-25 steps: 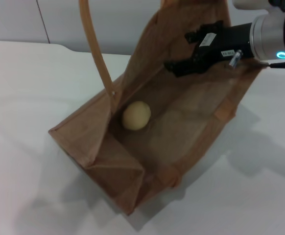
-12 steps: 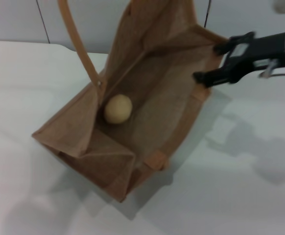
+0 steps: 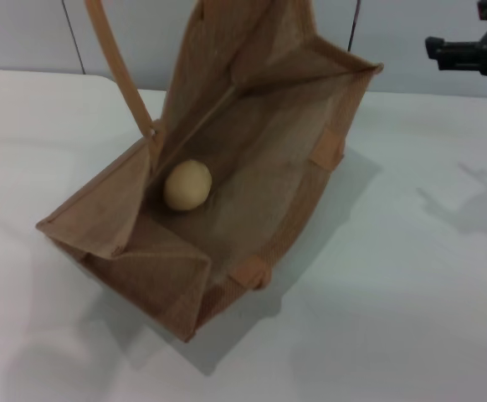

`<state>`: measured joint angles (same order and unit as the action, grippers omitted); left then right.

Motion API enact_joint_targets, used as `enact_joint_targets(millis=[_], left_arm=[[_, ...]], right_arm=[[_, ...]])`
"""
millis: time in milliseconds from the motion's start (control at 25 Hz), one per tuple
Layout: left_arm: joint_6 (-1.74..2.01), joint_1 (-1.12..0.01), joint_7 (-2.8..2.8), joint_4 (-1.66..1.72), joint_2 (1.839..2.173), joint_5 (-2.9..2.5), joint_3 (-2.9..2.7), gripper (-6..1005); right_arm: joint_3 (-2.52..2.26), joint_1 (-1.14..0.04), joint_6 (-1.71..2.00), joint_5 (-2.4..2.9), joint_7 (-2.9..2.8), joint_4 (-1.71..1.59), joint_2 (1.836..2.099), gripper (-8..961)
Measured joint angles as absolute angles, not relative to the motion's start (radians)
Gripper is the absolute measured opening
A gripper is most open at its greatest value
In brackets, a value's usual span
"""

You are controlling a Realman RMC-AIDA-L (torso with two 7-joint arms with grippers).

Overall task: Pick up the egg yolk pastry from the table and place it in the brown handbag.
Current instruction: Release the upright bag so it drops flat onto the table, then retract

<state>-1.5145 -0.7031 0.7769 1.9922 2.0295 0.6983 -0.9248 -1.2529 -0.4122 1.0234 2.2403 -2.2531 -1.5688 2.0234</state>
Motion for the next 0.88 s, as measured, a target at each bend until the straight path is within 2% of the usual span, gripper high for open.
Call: enact_joint_targets(millis=[280, 480, 840, 880], left_arm=[[-1.474, -0.703, 0.716, 1.988, 2.032, 0.699, -0.938, 131], [-1.431, -0.705, 0.664, 1.945, 2.032, 0.742, -0.937, 325], [-1.391, -0.698, 0.723, 1.812, 2.030, 0.917, -0.925, 772], [-1.390, -0.696, 0.734, 1.800, 2.030, 0.936, -0.926, 783]], right_arm=[[-1.216, -0.470, 1.014, 2.241, -2.244, -1.425, 2.019, 894], [-1.204, -0.487, 1.009, 2.241, -2.237, -1.375, 2.019, 894], [-1.203, -0.509, 0.993, 2.242, -2.232, -1.315, 2.019, 894], [-1.203, -0.511, 0.991, 2.242, -2.232, -1.314, 2.019, 894]])
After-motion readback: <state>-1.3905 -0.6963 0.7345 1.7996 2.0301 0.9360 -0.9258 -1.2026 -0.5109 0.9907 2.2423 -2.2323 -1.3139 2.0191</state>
